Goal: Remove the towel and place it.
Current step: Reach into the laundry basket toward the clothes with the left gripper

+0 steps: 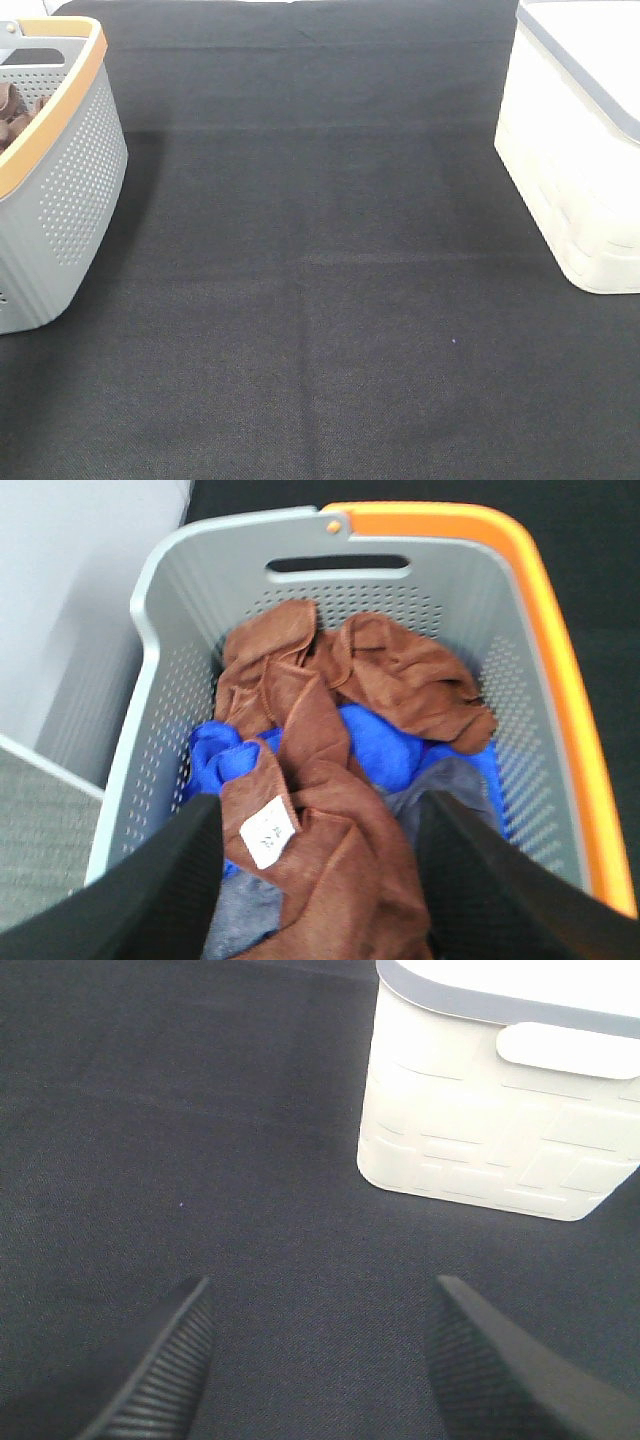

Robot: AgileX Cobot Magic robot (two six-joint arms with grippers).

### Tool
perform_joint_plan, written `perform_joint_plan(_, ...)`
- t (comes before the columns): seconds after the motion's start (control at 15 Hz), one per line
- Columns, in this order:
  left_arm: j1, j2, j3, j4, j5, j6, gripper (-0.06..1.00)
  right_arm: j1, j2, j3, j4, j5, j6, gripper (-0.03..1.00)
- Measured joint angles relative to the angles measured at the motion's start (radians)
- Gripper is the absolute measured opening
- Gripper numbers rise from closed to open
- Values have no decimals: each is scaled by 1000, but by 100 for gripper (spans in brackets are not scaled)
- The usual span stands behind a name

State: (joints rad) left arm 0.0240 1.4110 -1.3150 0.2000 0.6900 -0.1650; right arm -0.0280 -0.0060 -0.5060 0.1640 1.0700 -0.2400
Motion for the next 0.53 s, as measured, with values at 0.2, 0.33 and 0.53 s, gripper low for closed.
perform_joint_plan(0.2, 70, 139, -64, -9, 59, -6, 56, 0, 0, 0, 0, 0, 0, 59)
perform_joint_plan(0.33, 92, 210, -97, -14, 86, -6, 56, 0, 0, 0, 0, 0, 0, 59)
perform_joint_plan(0.53, 92, 329, -168, -17, 106, -6, 56, 0, 0, 0, 0, 0, 0, 59)
